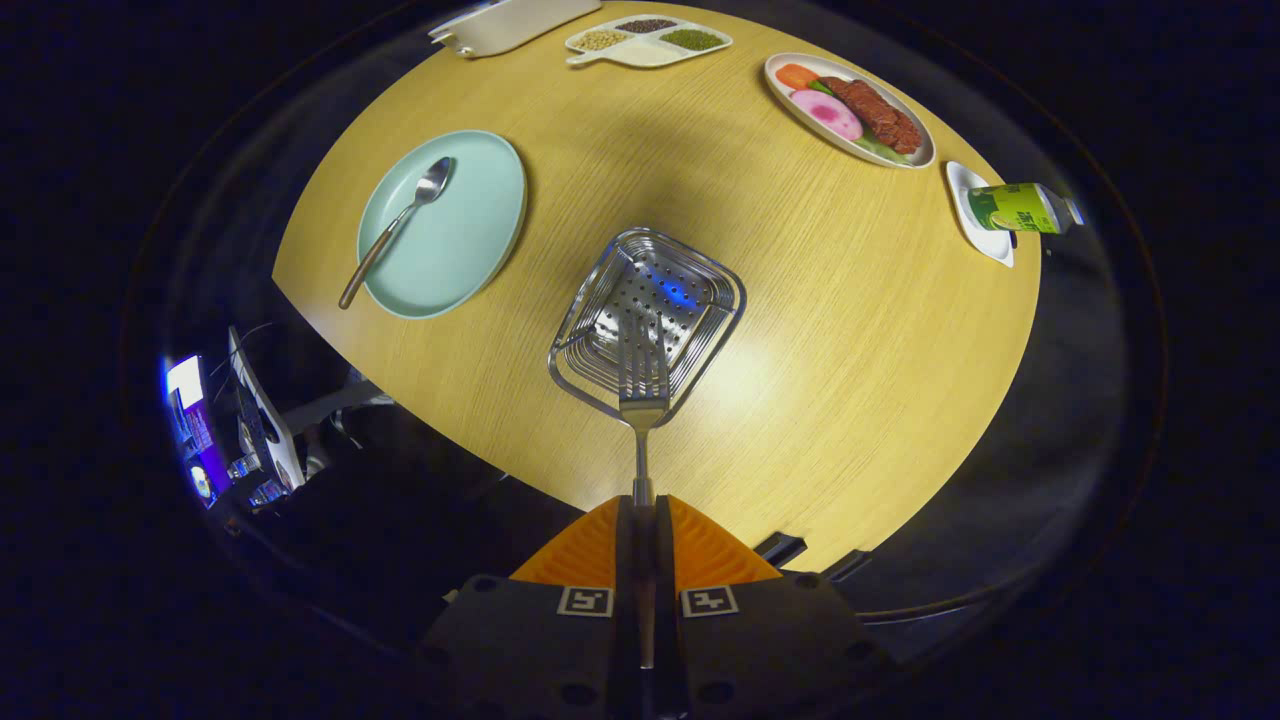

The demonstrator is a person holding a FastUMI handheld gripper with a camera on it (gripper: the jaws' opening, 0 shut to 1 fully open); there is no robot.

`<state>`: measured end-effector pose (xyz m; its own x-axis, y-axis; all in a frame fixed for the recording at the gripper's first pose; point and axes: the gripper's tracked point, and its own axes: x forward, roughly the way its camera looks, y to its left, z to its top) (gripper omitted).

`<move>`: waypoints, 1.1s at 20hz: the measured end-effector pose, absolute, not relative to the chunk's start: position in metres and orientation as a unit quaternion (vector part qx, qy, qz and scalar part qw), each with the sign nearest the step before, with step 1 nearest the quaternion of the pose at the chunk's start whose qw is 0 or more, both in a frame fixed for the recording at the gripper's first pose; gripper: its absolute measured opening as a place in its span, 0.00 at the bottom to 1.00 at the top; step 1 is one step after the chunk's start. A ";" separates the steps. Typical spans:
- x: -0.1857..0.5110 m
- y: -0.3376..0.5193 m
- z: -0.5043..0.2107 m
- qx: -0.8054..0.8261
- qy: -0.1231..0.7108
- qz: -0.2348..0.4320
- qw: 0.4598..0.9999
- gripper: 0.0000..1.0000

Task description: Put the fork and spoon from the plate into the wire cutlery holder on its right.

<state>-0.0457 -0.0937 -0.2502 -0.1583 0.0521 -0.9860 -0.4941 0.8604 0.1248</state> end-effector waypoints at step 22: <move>-0.010 -0.072 -0.234 -0.100 0.633 0.193 0.743 0.65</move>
<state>-0.0098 -0.0724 -0.2339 0.1230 0.1596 -0.9795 -0.4138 0.9053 0.0955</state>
